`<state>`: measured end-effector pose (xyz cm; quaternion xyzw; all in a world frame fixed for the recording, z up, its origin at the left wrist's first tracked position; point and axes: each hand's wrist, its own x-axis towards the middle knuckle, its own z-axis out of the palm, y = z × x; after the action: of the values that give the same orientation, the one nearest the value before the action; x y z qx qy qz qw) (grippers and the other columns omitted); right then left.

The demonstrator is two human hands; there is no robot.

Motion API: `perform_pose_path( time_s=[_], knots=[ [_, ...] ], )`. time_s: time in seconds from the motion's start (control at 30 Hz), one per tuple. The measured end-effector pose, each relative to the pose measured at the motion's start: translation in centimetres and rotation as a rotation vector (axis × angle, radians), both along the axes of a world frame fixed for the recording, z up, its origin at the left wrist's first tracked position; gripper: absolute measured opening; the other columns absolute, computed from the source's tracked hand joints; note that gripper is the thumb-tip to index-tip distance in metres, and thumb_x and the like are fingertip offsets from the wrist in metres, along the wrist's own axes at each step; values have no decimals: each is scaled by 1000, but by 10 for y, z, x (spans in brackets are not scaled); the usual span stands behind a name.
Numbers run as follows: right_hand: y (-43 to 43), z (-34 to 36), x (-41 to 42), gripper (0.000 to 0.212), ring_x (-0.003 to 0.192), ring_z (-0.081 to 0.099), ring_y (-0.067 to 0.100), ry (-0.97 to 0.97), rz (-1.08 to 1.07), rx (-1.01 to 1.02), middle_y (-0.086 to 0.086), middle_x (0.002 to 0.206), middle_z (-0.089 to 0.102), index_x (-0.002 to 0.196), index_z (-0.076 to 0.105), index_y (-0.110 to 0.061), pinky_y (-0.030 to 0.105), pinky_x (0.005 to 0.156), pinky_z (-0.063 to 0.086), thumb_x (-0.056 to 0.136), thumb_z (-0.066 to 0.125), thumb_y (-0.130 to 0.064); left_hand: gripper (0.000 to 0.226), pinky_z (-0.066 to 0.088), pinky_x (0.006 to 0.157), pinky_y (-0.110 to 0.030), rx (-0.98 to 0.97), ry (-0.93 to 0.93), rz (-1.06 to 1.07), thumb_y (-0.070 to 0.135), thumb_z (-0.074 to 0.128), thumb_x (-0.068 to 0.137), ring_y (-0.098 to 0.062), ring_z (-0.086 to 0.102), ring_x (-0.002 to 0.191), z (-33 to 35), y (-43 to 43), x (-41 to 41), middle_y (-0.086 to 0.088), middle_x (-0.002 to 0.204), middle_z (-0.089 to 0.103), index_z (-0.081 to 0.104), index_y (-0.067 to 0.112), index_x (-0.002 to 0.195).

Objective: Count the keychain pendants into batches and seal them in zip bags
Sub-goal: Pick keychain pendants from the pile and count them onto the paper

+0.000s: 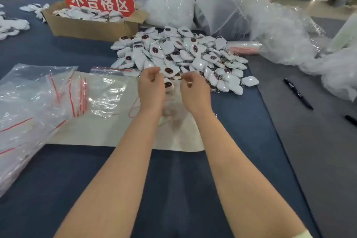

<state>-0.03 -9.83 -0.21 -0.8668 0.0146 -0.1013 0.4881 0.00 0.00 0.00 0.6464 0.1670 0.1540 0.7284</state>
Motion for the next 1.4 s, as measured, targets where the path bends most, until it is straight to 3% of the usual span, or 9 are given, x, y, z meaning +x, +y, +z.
perform_pose_path(
  time_s=[0.1, 0.27, 0.53, 0.73, 0.8, 0.87, 1.07, 1.23, 1.4],
  knots=[
    [21, -13, 16, 35, 112, 56, 27, 16, 19, -170, 10, 120, 62, 123, 58, -9, 34, 93, 42, 96, 52, -30, 29, 47, 96, -40, 18, 74, 161, 6, 42, 89, -30, 57, 112, -19, 12, 14, -12, 119, 60, 57, 10, 113],
    [34, -31, 29, 45, 120, 45, 34, 53, -45, -496, 15, 132, 49, 132, 50, -11, 39, 98, 34, 98, 48, -41, 30, 48, 95, -43, 83, 130, 64, 8, 44, 87, -31, 60, 106, -28, 7, 25, -15, 112, 64, 55, 8, 116],
    [4, -29, 19, 33, 103, 48, 10, -74, 15, 52, 11, 129, 52, 126, 55, -7, 4, 78, 33, 93, 56, -7, 26, 47, 90, -29, 347, -19, -71, 20, 55, 90, -12, 59, 96, -32, -3, 24, 5, 109, 58, 59, 18, 115],
    [-5, -28, 17, 36, 111, 60, 9, -51, 49, 327, 2, 125, 62, 131, 57, -10, 26, 102, 44, 95, 51, -5, 25, 52, 90, -39, 384, -77, -159, 22, 57, 92, -19, 62, 97, -34, -1, 23, 7, 94, 58, 63, 20, 116],
    [-6, -29, 17, 39, 106, 60, 0, -42, 15, 451, 0, 120, 59, 134, 52, -8, 24, 100, 46, 95, 52, -6, 25, 55, 81, -35, 347, -84, -172, 20, 55, 93, -21, 63, 86, -34, -3, 24, 9, 90, 57, 63, 19, 117],
    [-7, -31, 21, 42, 111, 59, 9, 12, -4, 543, 5, 125, 59, 136, 49, -8, 32, 103, 46, 94, 55, -9, 21, 56, 71, -31, 282, -83, -187, 16, 53, 94, -20, 63, 71, -33, -4, 24, 6, 87, 57, 62, 19, 114],
    [-3, -35, 26, 9, 83, 64, 19, -7, 51, 559, 7, 92, 70, 95, 62, -18, 47, 86, 52, 88, 61, -12, 9, 58, 77, -34, 191, -96, -226, 14, 55, 94, -12, 66, 70, -33, -10, 23, -9, 99, 62, 51, 22, 95],
    [-4, -34, 23, 3, 65, 60, 10, -33, 75, 623, -11, 69, 65, 80, 60, -30, 31, 63, 48, 80, 63, -30, 8, 57, 80, -40, 278, -98, -233, 19, 59, 92, -11, 65, 67, -37, -12, 23, 1, 87, 60, 52, 21, 93],
    [-8, -37, 26, 10, 63, 57, 10, -68, 66, 663, -8, 68, 61, 78, 59, -25, 28, 60, 47, 86, 64, -22, 17, 52, 80, -37, 410, -102, -268, 20, 62, 89, -21, 63, 79, -38, -13, 23, 4, 81, 61, 49, 28, 82]
  ],
)
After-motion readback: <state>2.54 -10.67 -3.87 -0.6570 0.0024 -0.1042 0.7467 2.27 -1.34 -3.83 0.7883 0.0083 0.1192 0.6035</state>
